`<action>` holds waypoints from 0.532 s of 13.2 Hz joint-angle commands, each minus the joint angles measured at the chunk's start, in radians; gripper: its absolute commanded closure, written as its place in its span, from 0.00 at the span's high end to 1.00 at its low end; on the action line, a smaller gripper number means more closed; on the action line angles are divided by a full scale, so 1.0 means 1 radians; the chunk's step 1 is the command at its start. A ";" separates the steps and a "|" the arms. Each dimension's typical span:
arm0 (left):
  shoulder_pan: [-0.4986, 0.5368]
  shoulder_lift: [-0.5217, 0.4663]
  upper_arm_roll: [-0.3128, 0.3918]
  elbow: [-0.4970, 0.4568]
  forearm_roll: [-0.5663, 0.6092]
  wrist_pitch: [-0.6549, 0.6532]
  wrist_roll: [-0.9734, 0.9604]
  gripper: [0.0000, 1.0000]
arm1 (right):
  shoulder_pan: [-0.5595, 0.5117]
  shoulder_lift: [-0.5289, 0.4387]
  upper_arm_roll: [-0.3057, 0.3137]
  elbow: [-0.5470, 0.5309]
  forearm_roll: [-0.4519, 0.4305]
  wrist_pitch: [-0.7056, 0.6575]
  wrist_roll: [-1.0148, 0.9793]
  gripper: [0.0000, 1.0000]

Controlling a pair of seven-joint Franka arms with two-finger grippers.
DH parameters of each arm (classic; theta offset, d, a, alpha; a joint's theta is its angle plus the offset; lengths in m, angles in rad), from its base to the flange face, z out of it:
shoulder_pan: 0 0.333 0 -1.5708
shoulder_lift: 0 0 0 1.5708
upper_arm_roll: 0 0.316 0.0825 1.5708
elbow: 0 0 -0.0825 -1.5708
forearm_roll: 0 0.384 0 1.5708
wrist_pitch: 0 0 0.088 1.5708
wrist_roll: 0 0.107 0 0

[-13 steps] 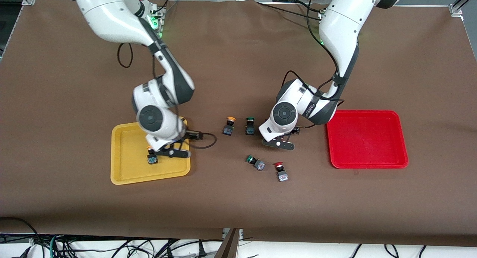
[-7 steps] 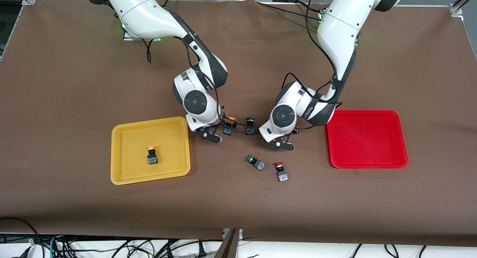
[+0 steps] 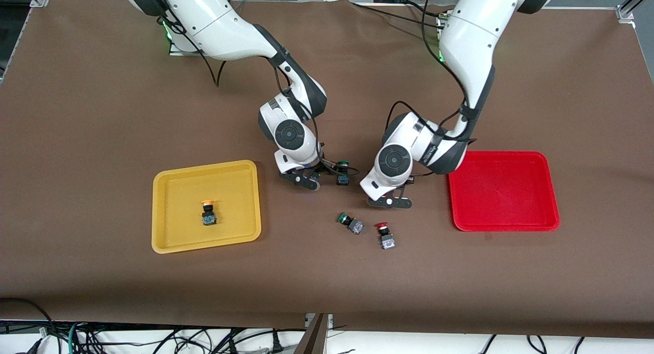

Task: Place red and yellow buttons in trays
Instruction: 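Grasp the red button with the left gripper while the right gripper grasps another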

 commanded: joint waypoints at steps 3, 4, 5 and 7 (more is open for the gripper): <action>0.141 -0.142 -0.002 -0.016 0.011 -0.207 0.035 0.22 | -0.028 -0.055 -0.012 -0.004 -0.001 -0.077 -0.072 0.09; 0.190 -0.147 -0.002 -0.024 0.014 -0.221 0.049 0.22 | -0.051 -0.078 -0.012 0.006 -0.003 -0.130 -0.112 0.09; 0.239 -0.147 0.000 -0.029 0.017 -0.222 0.062 0.22 | -0.086 -0.100 -0.012 0.020 -0.003 -0.192 -0.165 0.09; 0.343 -0.137 0.003 -0.061 0.023 -0.217 0.072 0.23 | -0.169 -0.131 -0.012 0.051 -0.007 -0.322 -0.343 0.09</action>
